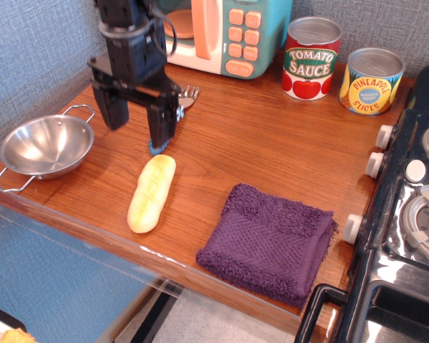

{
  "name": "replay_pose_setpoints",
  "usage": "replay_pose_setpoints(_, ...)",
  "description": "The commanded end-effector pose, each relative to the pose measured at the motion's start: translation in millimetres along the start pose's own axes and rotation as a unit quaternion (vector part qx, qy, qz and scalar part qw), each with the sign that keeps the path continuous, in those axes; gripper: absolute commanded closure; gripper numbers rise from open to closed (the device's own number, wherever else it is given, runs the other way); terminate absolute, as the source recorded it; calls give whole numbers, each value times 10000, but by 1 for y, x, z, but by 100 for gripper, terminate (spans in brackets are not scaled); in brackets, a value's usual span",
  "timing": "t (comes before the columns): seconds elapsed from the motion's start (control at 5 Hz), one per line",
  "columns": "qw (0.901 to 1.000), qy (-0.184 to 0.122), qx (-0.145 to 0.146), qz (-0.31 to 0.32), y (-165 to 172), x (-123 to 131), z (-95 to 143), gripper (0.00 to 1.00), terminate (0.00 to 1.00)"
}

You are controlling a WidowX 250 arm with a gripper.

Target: Put the napkin in front of the cans.

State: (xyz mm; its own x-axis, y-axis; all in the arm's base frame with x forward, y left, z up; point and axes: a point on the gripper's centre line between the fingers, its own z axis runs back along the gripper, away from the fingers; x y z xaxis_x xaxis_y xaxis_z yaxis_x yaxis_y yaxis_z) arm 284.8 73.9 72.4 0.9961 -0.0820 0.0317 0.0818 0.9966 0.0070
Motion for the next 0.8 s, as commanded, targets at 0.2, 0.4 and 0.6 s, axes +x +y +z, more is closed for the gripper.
replay_pose_setpoints(0.2,9930,-736,115,-913,-84,7,26,0,0)
replay_pose_setpoints(0.4,9910,-732,69,-1117,-124,6,28,0,0)
replay_pose_setpoints(0.6,9930,-682,155,-955,-155,0,19,0,0)
